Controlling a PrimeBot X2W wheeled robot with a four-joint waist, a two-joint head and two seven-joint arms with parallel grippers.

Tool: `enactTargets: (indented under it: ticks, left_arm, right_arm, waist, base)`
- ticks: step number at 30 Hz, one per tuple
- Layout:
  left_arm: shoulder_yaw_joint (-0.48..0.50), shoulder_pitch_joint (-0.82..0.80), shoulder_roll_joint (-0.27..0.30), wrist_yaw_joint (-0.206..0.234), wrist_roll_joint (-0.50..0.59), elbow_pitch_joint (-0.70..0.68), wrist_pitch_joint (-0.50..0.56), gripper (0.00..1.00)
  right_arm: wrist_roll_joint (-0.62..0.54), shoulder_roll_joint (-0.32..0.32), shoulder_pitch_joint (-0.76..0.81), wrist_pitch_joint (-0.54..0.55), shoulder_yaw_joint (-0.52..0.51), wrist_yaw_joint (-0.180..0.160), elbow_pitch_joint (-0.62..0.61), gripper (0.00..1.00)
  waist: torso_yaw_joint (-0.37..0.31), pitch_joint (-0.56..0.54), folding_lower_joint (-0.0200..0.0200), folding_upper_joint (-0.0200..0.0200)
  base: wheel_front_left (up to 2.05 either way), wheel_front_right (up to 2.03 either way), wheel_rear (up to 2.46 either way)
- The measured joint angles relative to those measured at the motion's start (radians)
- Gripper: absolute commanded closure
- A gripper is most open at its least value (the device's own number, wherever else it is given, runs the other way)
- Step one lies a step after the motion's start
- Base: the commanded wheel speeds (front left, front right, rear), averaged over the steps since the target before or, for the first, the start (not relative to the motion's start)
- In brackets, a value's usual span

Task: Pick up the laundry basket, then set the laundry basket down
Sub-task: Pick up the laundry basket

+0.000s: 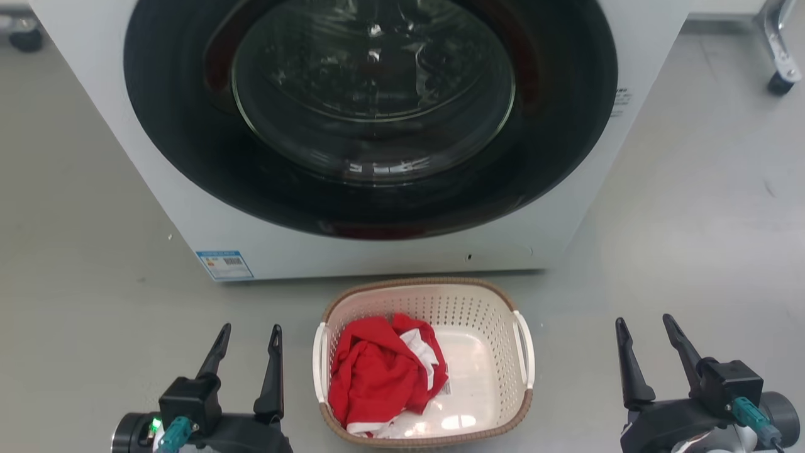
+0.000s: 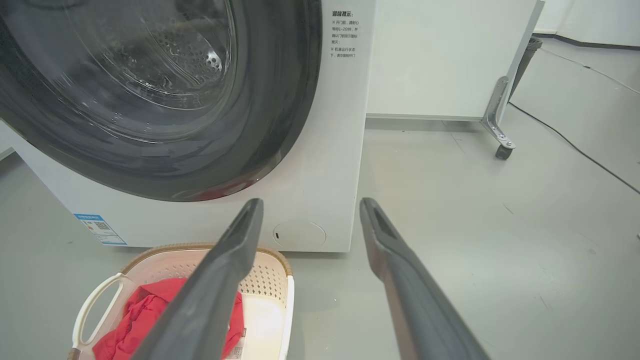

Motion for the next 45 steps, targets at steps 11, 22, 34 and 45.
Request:
enactTargets:
  ticks: [11,22,34,45]
  left_arm:
    - [0.009,-0.079,-0.009,0.0,0.0,-0.008,0.01,0.0]
    - [0.015,-0.174,-0.017,-0.01,-0.004,0.0,0.02,0.0]
    - [0.008,-0.271,-0.043,-0.037,-0.022,0.064,0.037,0.0]
    - [-0.003,-0.359,-0.049,-0.064,-0.03,0.151,0.062,0.0]
  right_arm:
    - [-0.006,0.006,-0.075,0.0,-0.001,0.0,-0.008,0.0]
    - [-0.009,0.02,-0.159,0.0,-0.001,0.0,-0.006,0.0]
    - [-0.013,0.035,-0.26,0.0,0.007,0.0,0.032,0.0]
    - [-0.018,0.053,-0.346,0.0,0.03,0.016,0.091,0.0]
  waist:
    - [-0.002,0.153,0.0001,0.0001]
    - [-0.008,0.314,0.0002,0.0001]
    - [-0.015,0.484,0.0001,0.0001]
    - [-0.022,0.619,0.0,0.0001]
  base:
    - [0.0,0.0,0.0]
    - [0.0,0.0,0.0]
    - [0.0,0.0,0.0]
    - [0.0,0.0,0.0]
